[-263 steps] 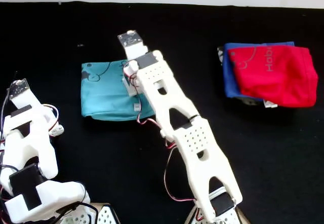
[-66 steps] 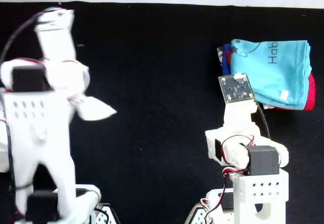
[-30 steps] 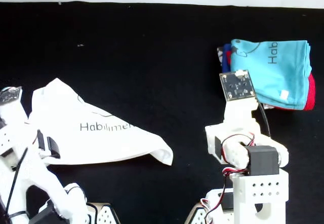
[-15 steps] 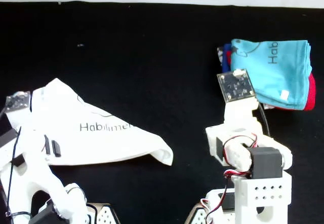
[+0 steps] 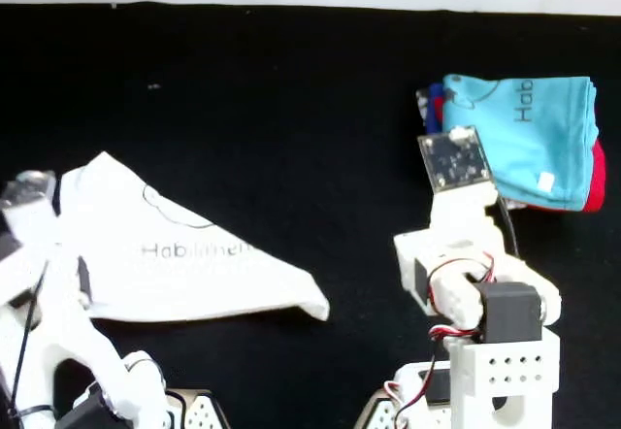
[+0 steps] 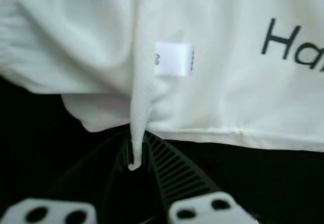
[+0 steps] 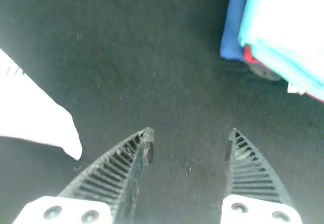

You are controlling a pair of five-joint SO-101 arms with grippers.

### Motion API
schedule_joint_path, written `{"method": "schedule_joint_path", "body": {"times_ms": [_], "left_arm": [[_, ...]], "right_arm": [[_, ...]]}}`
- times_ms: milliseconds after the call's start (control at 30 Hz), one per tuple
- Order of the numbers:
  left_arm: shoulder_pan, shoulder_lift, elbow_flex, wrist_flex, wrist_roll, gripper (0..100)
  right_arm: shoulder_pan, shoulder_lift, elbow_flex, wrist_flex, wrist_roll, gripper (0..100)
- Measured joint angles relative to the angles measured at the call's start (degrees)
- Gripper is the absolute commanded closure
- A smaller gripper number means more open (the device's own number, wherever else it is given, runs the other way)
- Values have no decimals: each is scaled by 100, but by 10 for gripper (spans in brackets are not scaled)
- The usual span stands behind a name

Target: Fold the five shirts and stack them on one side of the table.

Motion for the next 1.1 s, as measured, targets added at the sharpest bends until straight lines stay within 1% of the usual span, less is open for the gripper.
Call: {"method": "schedule_joint_path", "body": {"times_ms": [100, 200, 300, 400, 467, 567, 667, 733, 833, 900, 967, 1100], "left_arm": [[-360, 0, -1169, 985, 0, 992], [-791, 0, -2479, 1793, -18, 992], [-1240, 0, -3622, 2215, -273, 992], [-1785, 53, -4132, 2242, -536, 992], [-2180, 378, -4264, 2084, -668, 992], [-2831, 1240, -4501, 1864, -756, 992], [-3385, 2268, -5081, 1820, -756, 992], [-3657, 2892, -5591, 1802, -756, 992], [-3930, 3675, -6356, 1802, -756, 992], [-4000, 4088, -6752, 1864, -756, 992], [-4009, 4369, -7024, 2110, -800, 992], [-3991, 4589, -7332, 2470, -844, 992]], "right_arm": [[-273, 404, -9, -114, 0, 769], [-703, 1231, -360, -141, 0, 769], [-1116, 2224, -1222, -149, -229, 769], [-1565, 3288, -2374, -149, -492, 769], [-1873, 4070, -3138, -114, -686, 769], [-2303, 5266, -4246, 167, -923, 767], [-2725, 6426, -5345, 554, -1064, 762], [-3015, 7130, -6075, 791, -1099, 728], [-3499, 8062, -7103, 1055, -1099, 674], [-3842, 8624, -7675, 1196, -1099, 673], [-4176, 9152, -8141, 1284, -1099, 673], [-4703, 10084, -8791, 1292, -1099, 673]]}}
